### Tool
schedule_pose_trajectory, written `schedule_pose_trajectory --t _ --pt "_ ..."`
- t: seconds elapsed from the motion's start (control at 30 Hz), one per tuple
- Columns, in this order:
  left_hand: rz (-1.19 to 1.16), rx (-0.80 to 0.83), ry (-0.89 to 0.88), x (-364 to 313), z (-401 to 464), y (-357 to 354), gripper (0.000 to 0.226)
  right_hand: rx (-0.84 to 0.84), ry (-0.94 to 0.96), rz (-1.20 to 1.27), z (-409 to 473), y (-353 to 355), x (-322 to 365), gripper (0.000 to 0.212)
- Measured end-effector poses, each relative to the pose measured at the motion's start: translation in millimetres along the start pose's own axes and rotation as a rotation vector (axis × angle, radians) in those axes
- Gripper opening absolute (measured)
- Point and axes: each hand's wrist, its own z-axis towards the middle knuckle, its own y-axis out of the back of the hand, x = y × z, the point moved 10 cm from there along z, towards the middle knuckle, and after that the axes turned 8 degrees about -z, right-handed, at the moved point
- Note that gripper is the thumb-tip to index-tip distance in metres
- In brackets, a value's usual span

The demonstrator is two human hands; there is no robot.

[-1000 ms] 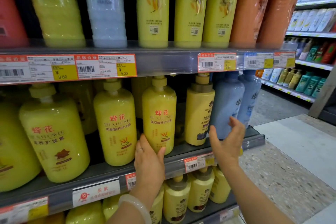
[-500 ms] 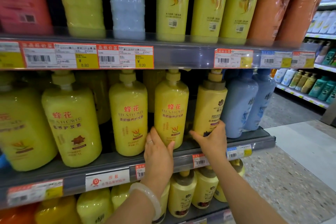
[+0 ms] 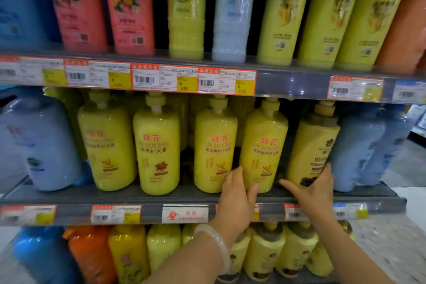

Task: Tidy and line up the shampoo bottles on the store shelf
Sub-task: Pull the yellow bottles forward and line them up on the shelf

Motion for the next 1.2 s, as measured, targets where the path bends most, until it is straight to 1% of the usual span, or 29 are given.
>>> schedule_pose_trajectory --t 0.07,0.13,0.2,0.23,0.27,0.33,0.4,0.47,0.5,0.57,0.63,0.67,0.73,0.77,0.83,0.93,1.07,1.2 --pt "-0.001 -0.003 -0.075 -3.9 -4.6 13.5 0.051 0.007 0.0 0.068 -5.2 4.0 1.6 0.1" --pt "0.019 -0.015 -0.136 -7.1 -10.5 28.6 0.045 -0.08 0.011 0.104 -20.8 15.4 12.4 0.094" --pt "0.048 -0.055 -0.197 -9.3 -18.3 46.7 0.054 -0.221 0.083 0.159 -44.7 26.6 36.7 0.086" --pt "0.064 -0.08 -0.229 -9.0 -23.2 55.8 0.057 -0.255 0.139 0.202 -56.6 26.5 52.0 0.08" --pt "0.088 -0.115 -0.264 -6.9 -28.5 65.5 0.052 -0.262 0.215 0.229 -67.6 23.0 70.5 0.074" --pt "0.126 -0.222 -0.302 1.6 -40.7 90.6 0.038 -0.231 0.381 0.241 -86.2 7.5 108.1 0.059" --pt "0.142 -0.365 -0.262 15.9 -54.1 124.2 0.031 -0.157 0.508 0.269 -104.7 -13.1 145.5 0.049" --pt "0.185 -0.504 -0.191 30.5 -67.9 159.5 0.026 -0.06 0.601 0.294 -127.2 -36.1 180.8 0.044" --pt "0.196 -0.556 -0.141 37.8 -73.0 175.6 0.028 -0.001 0.624 0.296 -138.4 -47.3 196.7 0.044" --pt "0.175 -0.613 0.006 55.7 -75.9 202.2 0.04 0.145 0.609 0.267 -154.9 -74.1 218.7 0.05" --pt "0.118 -0.587 0.163 72.7 -72.0 214.1 0.054 0.3 0.536 0.222 -166.1 -100.7 230.4 0.069" --pt "0.097 -0.534 0.199 78.0 -66.8 212.3 0.06 0.362 0.481 0.213 -169.1 -112.5 233.1 0.08" --pt "0.042 -0.384 0.198 83.8 -56.8 197.9 0.066 0.447 0.349 0.223 -170.2 -132.1 237.9 0.094" --pt "0.009 -0.316 0.188 86.4 -54.7 189.9 0.068 0.463 0.306 0.241 -170.0 -139.4 240.0 0.098" --pt "-0.019 -0.253 0.15 89.2 -53.6 182.3 0.073 0.469 0.239 0.26 -168.2 -153.8 236.2 0.098" --pt "0.045 -0.223 0.091 91.4 -52.3 180.8 0.074 0.459 0.132 0.245 -167.6 -164.1 222.7 0.094" --pt "0.179 -0.193 0.07 91.5 -43.0 181.7 0.074 0.43 0.126 0.187 -165.2 -162.9 223.8 0.09" --pt "0.208 -0.155 0.071 92.1 -39.2 180.2 0.078 0.397 0.136 0.152 -163.2 -160.0 224.1 0.088"
